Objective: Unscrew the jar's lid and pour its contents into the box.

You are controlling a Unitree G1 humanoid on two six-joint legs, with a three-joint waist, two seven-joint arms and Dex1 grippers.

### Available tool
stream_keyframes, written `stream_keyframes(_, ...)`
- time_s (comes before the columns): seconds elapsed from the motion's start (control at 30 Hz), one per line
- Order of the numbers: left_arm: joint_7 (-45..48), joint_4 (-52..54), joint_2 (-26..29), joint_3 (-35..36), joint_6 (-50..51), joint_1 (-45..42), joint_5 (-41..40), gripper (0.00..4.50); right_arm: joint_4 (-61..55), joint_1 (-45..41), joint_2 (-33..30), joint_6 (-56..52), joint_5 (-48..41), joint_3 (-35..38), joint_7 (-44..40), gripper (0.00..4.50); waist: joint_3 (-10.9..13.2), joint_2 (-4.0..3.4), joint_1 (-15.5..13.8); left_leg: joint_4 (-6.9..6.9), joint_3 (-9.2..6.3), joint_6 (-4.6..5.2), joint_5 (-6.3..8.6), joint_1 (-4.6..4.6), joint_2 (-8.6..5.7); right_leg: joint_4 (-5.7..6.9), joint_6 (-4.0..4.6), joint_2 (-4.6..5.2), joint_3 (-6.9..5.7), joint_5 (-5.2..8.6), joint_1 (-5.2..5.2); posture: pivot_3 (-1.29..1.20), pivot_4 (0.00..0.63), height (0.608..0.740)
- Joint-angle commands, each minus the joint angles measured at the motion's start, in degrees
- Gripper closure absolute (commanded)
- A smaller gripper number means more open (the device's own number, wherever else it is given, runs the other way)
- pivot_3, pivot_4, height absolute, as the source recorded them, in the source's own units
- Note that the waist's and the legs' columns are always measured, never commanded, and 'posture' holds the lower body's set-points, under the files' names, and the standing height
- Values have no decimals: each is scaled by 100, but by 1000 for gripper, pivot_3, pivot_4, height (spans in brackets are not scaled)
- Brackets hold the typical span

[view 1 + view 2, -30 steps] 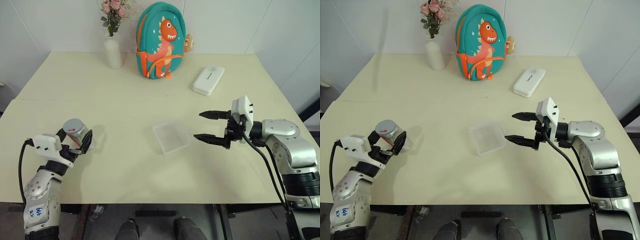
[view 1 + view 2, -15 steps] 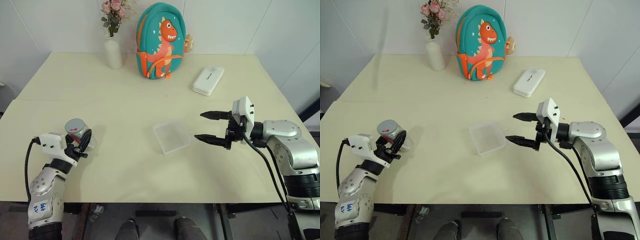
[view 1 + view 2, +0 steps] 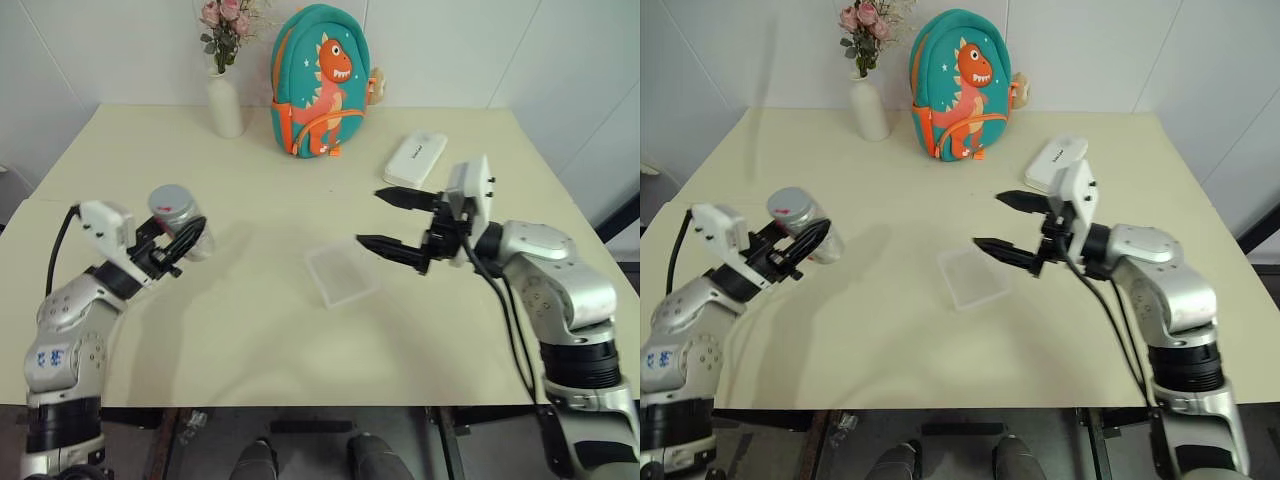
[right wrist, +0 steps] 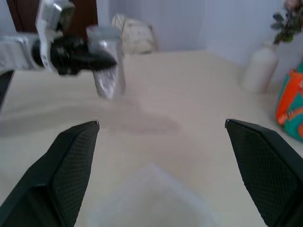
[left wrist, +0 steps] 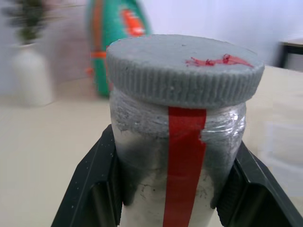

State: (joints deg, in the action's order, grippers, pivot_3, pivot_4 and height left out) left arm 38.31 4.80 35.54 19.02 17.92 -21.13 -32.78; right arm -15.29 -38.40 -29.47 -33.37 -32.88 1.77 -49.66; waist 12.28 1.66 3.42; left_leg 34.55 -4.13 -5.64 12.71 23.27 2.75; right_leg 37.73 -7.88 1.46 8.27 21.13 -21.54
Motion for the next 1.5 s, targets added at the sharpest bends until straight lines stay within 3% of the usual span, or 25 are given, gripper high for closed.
stream_keyframes(0.03,738,-41,294,-274,392,-404,-322,2477,-620,-291,334,-354,-200,-80,650,0,0,0,1,-2,0,0,0,2,0,-1,0,0,0,0,-3,0,150,740)
stream_keyframes(0.37,2304,-971,418,-1268,525,-1674,-39,2477,-999,-810,879,-1231,13,-604,1845,0,0,0,4,-12,-2,-1,-1,3,0,1,6,0,-5,4,-10,0,150,740)
stream_keyframes(0.7,2647,-1740,-53,-1673,-257,-2232,555,2477,-1033,-876,1631,-1451,172,-726,2846,0,0,-1,9,-28,-3,-7,-7,44,4,20,18,-1,-7,11,-70,0,150,740)
stream_keyframes(0.8,2594,-1840,-208,-1669,-329,-2304,606,2477,-1024,-924,1761,-1467,240,-817,2977,0,0,-1,11,-18,-3,-19,-22,89,4,47,18,-1,-7,11,-121,0,150,740)
stream_keyframes(1.5,2641,-1878,-607,-1699,-354,-2449,623,2477,-492,-1035,2009,-1000,907,-1338,2798,0,0,-1,16,25,-6,-12,-23,89,1,93,18,-4,-7,11,-121,0,150,740)
